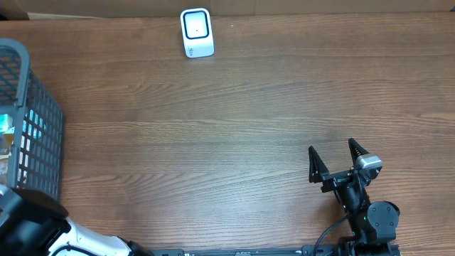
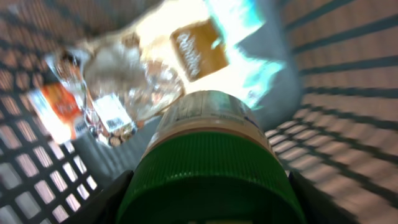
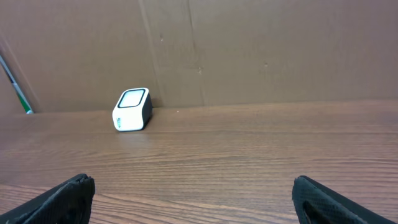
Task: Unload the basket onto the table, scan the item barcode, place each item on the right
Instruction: 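Carry the green-capped jar toward the white scanner with the left gripper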
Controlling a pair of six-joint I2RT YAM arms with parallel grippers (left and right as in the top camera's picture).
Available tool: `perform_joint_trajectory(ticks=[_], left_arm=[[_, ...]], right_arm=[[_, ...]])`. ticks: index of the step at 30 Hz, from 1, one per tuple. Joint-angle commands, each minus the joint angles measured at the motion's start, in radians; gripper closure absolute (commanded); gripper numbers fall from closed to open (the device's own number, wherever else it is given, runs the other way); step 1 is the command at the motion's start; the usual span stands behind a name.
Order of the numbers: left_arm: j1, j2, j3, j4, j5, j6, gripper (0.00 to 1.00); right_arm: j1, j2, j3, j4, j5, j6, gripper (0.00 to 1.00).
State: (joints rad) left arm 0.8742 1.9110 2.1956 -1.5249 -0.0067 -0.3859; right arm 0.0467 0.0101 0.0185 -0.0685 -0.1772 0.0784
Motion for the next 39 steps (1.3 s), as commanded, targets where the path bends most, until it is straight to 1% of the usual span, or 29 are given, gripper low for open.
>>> perform_joint_trajectory(ticks=[1,5,6,11,13,14,19,23,25,28,29,32,37,39], left_arm=[[-0.057,-0.026,0.327,-0.108,0.085,0.069,0.61],[-0.142,-0.044,0.526,-0.164,0.154,0.133,0.61],[-0.214,-0.076,0.564,-0.164,0.200,0.180,0.60],[-0.422,-0.137,0.568,-0.164,0.177,0.181,0.60],[-0.538,-0.140,0.560,-0.164,0.181,0.180,0.59],[-0.619,-0.138,0.542,-0.164,0.178,0.176,0.59],[-0.829,-0.134,0.380,-0.164,0.135,0.088,0.59],[-0.964,-0.104,0.205,-0.158,0.124,0.024,0.60],[-1.061,-0.058,0.072,-0.119,0.083,-0.048,0.60],[-1.134,-0.009,-0.035,-0.053,0.077,-0.093,0.60],[-1.172,0.023,-0.090,-0.005,0.077,-0.114,0.60],[-1.226,0.087,-0.154,0.072,0.081,-0.165,0.60],[-1.308,0.222,-0.171,0.126,0.084,-0.175,0.60],[-1.329,0.261,-0.171,0.132,0.084,-0.155,0.59]], right_arm=[[0.005,-0.007,-0.011,0.006,0.000,-0.001,0.00],[0.005,-0.007,-0.011,0.006,0.000,-0.001,0.00],[0.005,-0.007,-0.011,0.006,0.000,-0.001,0.00],[0.005,-0.007,-0.011,0.006,0.000,-0.001,0.00],[0.005,-0.007,-0.011,0.006,0.000,-0.001,0.00],[0.005,-0.007,-0.011,0.006,0.000,-0.001,0.00],[0.005,-0.007,-0.011,0.006,0.000,-0.001,0.00],[0.005,-0.007,-0.011,0.006,0.000,-0.001,0.00],[0.005,-0.007,-0.011,0.006,0.000,-0.001,0.00],[0.005,-0.007,-0.011,0.006,0.000,-0.001,0.00],[0.005,-0.007,-0.011,0.006,0.000,-0.001,0.00],[0.005,-0.007,-0.011,0.006,0.000,-0.001,0.00],[0.005,-0.007,-0.011,0.006,0.000,-0.001,0.00],[0.005,-0.007,-0.011,0.006,0.000,-0.001,0.00]])
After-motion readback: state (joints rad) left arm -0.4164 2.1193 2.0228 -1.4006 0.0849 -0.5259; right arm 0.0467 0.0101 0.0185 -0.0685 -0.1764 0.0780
